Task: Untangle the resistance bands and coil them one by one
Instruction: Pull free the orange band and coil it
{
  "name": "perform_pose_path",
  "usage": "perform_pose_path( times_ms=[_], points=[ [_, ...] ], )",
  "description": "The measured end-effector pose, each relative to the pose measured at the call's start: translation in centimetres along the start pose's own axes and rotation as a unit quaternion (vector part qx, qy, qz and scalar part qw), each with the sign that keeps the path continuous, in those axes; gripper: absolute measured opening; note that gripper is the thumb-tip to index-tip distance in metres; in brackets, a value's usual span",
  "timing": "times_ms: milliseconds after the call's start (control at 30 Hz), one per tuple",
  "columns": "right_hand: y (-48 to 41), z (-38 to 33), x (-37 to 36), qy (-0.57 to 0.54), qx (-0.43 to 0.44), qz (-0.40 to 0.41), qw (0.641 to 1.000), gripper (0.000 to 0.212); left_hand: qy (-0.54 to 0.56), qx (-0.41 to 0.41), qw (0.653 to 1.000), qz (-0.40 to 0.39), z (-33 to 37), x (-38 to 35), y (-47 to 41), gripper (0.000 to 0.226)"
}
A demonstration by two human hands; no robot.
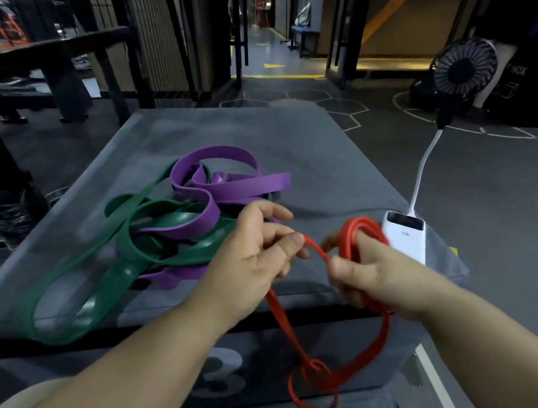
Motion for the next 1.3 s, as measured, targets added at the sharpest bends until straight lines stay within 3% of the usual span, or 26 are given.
perform_pose_path(
  times_ms=[67, 200, 333, 467, 567, 667, 800, 1000, 1300],
  points=[
    [0.2, 0.6, -1.1, 0.011, -0.005, -0.084, 0.996, 0.080, -0.052, -0.009, 0.998, -0.033, 0.6, 0.3, -0.1, 0.010],
    [0.8, 0.4, -2.4, 0.037, -0.007, -0.169, 0.985, 0.056, -0.165, -0.003, 0.983, -0.077, 0.9, 0.4, -0.1, 0.019],
    [1.7, 0.3, -3.7, -0.055, -0.021, -0.252, 0.966, 0.064, -0.099, 0.056, 0.989, -0.093, 0.3, 1.2, -0.3, 0.024],
    [2.1, 0.0, -4.9, -0.221, -0.019, -0.331, 0.917, 0.039, -0.075, 0.081, 0.988, -0.109, -0.4, 0.8, -0.3, 0.027],
    [2.1, -0.3, -5.0, -0.314, -0.038, -0.366, 0.875, 0.035, -0.089, 0.048, 0.992, -0.077, -0.9, 0.4, -0.5, 0.022],
    [2.2, -0.7, -5.2, -0.354, -0.050, -0.401, 0.843, 0.027, -0.094, -0.011, 0.995, -0.042, -0.7, 0.3, -0.7, 0.023],
    [2.6, -1.0, -5.9, -0.403, -0.050, -0.440, 0.800, 0.021, -0.122, -0.041, 0.990, -0.063, -0.6, -0.1, -0.6, 0.027],
    [2.3, -1.5, -5.5, -0.441, -0.053, -0.448, 0.776, 0.025, -0.045, 0.011, 0.985, -0.163, -1.4, -1.4, 0.4, 0.078],
    [1.7, 0.1, -5.8, -0.420, -0.055, -0.447, 0.787, 0.039, 0.000, -0.041, 0.998, -0.044, 0.1, 0.6, -0.5, 0.029]
  ],
)
Point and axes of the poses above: each hand's wrist, its own y-axis away from the middle knuckle, its own x-axis out of the back of the hand, z = x × y, the point moved 5 cm from there along -y, towards the middle knuckle
